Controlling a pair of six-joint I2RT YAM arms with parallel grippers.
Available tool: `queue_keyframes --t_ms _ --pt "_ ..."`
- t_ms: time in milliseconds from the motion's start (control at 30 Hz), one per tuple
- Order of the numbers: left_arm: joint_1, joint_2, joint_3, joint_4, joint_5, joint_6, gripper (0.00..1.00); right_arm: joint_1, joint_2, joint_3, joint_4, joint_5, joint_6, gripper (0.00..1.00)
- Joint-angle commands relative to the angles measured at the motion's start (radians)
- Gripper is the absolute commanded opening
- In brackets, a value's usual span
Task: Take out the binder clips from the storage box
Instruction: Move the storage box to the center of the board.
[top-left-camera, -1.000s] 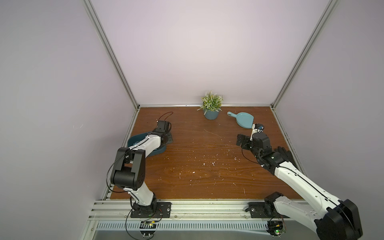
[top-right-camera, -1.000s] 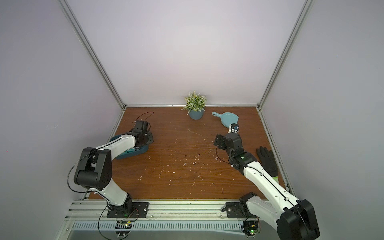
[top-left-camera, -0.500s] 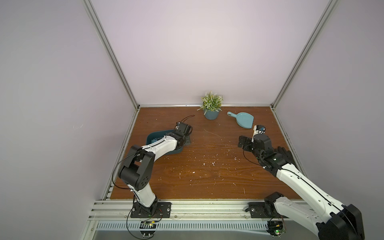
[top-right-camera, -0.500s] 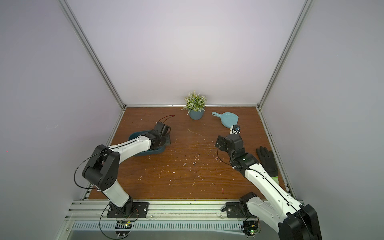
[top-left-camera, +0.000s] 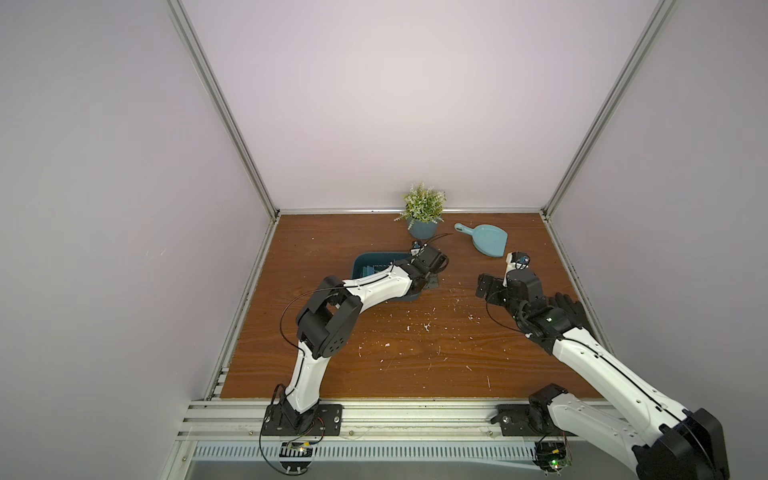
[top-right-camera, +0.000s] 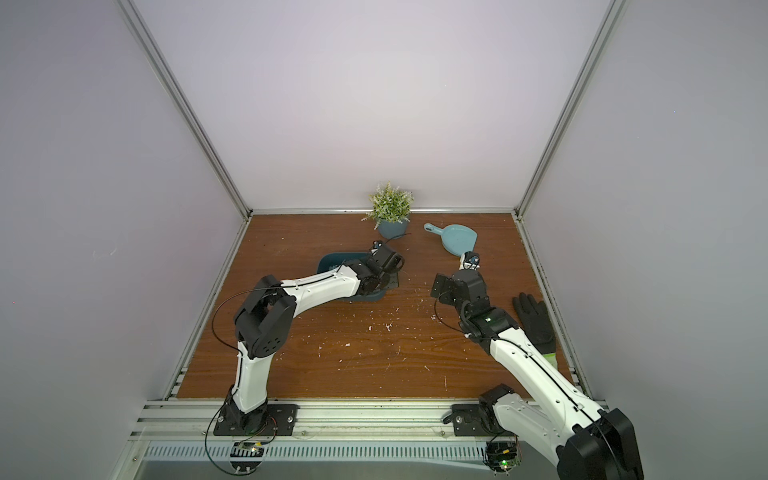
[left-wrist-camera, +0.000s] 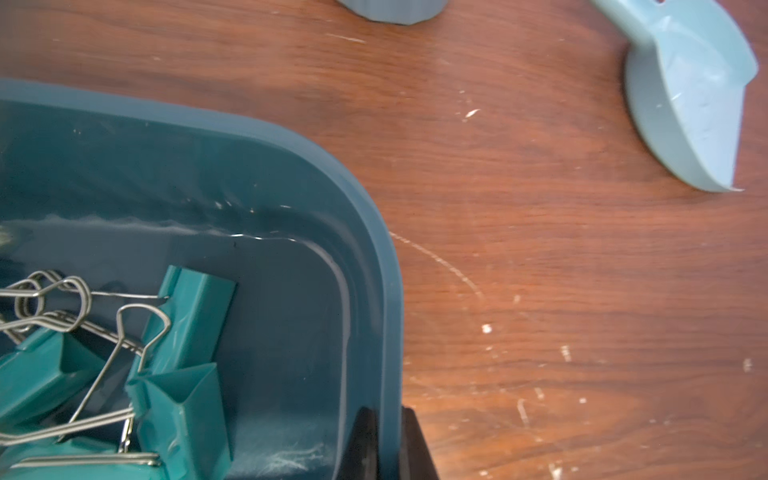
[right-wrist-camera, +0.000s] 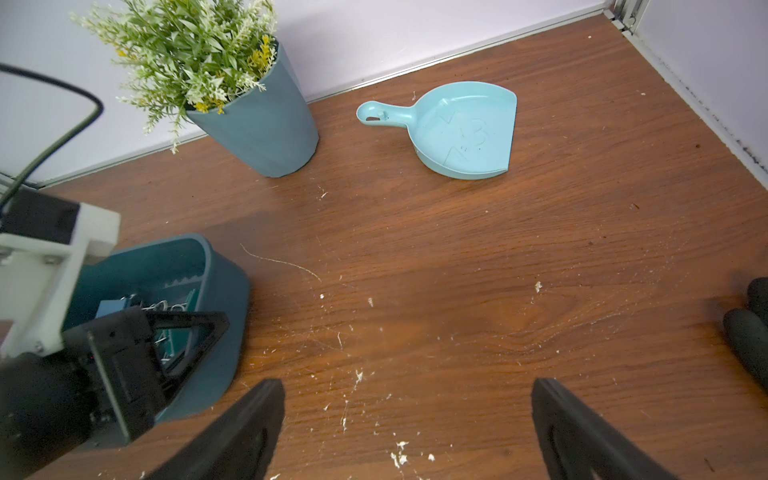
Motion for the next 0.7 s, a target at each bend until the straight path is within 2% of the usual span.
queue_keyframes --t_ms 0,167,300,367,500,567,667 --pt "-0.014 0.031 0.047 0.008 0.074 -0.095 0.07 0.005 -0.012 -0.002 0.015 0.0 -0.017 0.99" --pt "-0.016 0.042 0.072 0.009 0.078 -0.103 0.12 0.005 0.004 0.0 0.023 -0.018 -0.016 0.99" --pt "-0.016 0.045 0.072 0.009 0.091 -0.102 0.34 0.005 0.017 0.003 0.036 -0.034 -0.012 0.99" --pt "-0.016 0.04 0.072 0.009 0.095 -0.1 0.49 0.005 0.029 0.008 0.04 -0.041 -0.011 0.99" --pt "-0.016 0.005 0.073 -0.004 0.077 -0.087 0.66 0.005 0.054 0.025 0.042 -0.065 -0.008 0.99" --pt "-0.016 -0.03 0.071 -0.023 0.045 -0.07 0.83 0.008 0.068 0.034 0.049 -0.086 -0.012 0.99" --pt "-0.007 -0.089 0.062 -0.06 -0.008 -0.042 0.94 0.018 0.095 0.053 0.052 -0.112 -0.016 0.99"
